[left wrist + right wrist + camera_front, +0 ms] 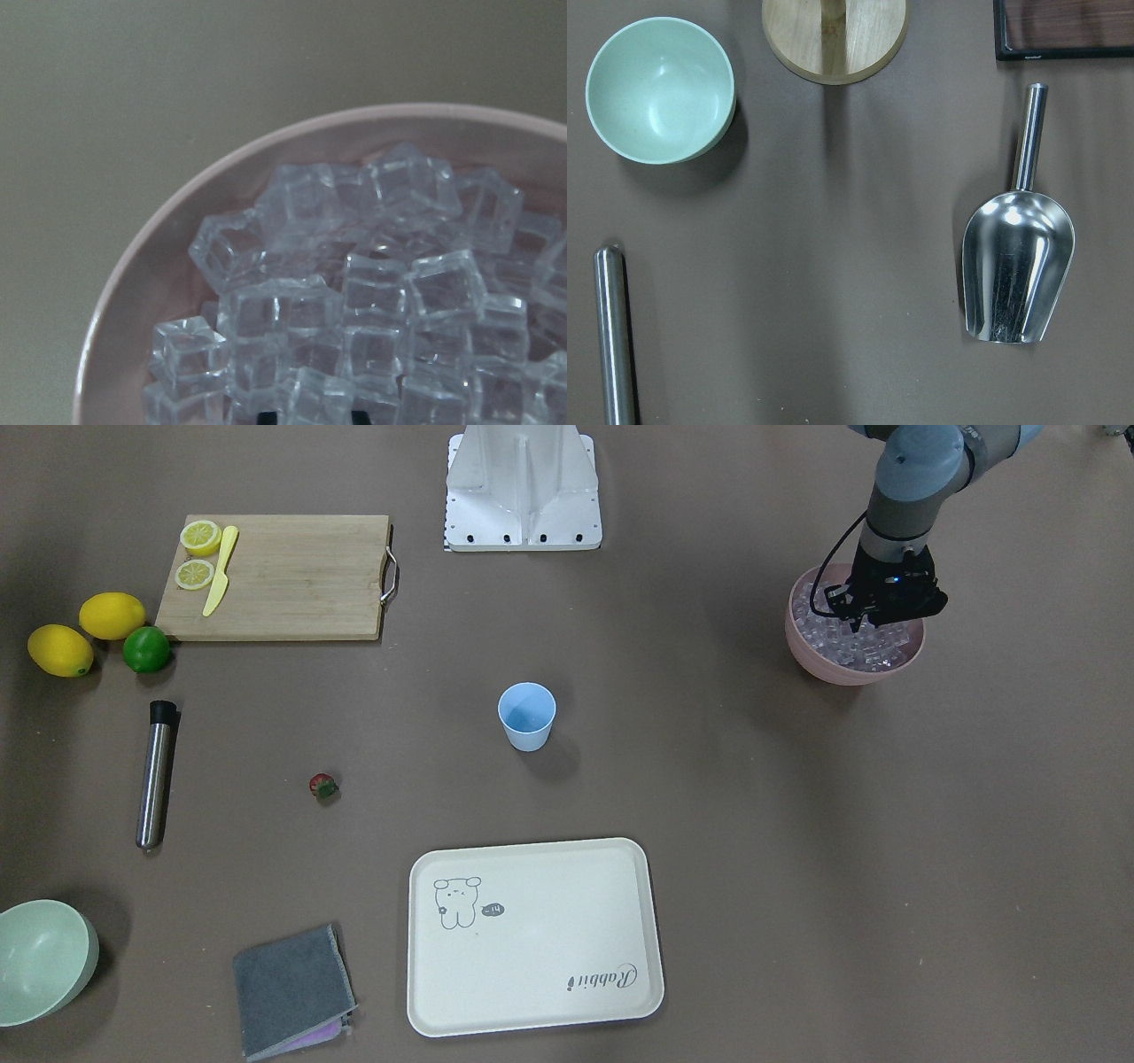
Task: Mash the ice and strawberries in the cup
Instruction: 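Lower the left gripper into the bowl and grasp another ice cube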
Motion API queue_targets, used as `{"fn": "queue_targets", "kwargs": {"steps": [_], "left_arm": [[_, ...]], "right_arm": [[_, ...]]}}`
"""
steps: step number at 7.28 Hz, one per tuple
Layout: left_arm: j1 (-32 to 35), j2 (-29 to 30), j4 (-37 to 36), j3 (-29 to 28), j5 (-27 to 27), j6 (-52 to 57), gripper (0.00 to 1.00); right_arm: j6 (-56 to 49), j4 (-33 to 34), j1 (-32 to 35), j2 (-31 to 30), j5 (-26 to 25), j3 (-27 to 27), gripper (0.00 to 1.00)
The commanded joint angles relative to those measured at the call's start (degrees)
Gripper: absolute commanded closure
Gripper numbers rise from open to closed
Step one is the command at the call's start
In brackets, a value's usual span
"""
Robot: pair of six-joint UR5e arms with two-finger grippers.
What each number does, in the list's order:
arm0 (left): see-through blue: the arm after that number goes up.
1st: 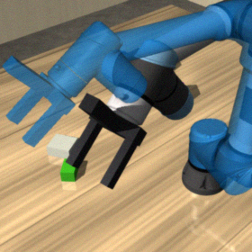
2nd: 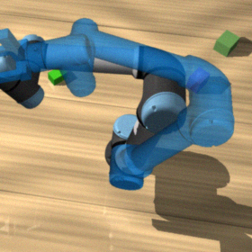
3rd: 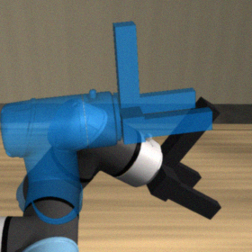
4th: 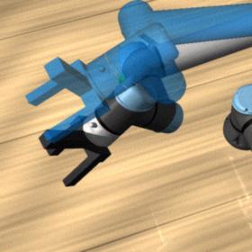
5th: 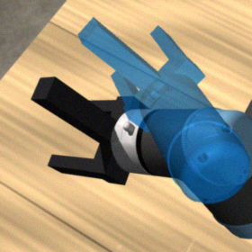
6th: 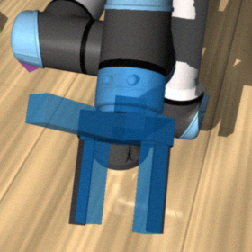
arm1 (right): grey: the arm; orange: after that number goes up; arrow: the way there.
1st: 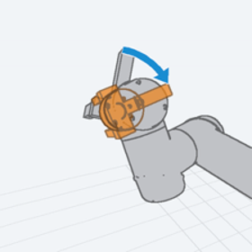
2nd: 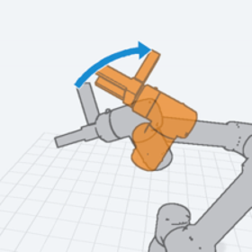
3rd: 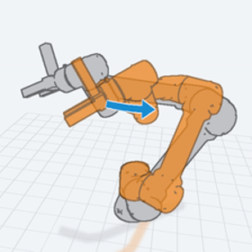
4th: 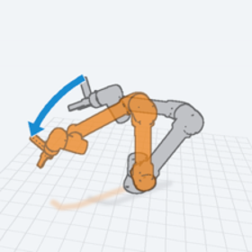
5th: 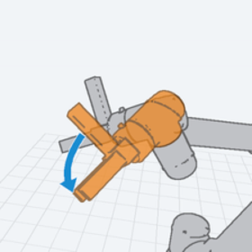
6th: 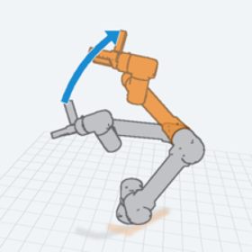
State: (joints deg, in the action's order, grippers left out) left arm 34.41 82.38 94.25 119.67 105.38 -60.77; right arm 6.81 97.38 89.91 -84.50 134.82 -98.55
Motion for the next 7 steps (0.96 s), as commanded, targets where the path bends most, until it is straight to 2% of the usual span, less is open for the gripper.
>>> {"fn": "queue_targets", "kwargs": {"steps": [1, 2, 4, 5, 6, 7], "left_arm": [[2.14, -0.38, -0.04, 1.26, 0.09, 2.14, 0.93], [4.67, -0.47, -0.56, 3.01, 0.17, 4.06, 0.99], [8.81, -0.21, -8.08, 10.98, 0.53, 7.41, 1.00], [9.70, 0.66, -9.25, 14.24, 0.70, 7.33, 1.00], [10.06, 4.33, -9.18, 14.97, 0.70, 6.55, 1.00], [10.06, 10.37, -9.26, 14.28, 0.88, 6.11, 1.00]], "right_arm": [[0.05, 0.00, 0.00, 0.03, 0.09, -0.24, 0.00], [0.05, 0.00, 0.00, 0.03, 0.09, -0.24, 0.00], [0.13, 0.00, -0.09, 0.12, 0.26, -0.24, 0.00], [0.13, 0.00, -0.44, 0.30, 0.26, -0.16, 0.00], [0.48, 0.00, -0.61, 0.38, 0.26, -0.16, 0.00], [0.75, 0.00, -0.70, 0.47, 0.26, -0.16, 0.00]]}}
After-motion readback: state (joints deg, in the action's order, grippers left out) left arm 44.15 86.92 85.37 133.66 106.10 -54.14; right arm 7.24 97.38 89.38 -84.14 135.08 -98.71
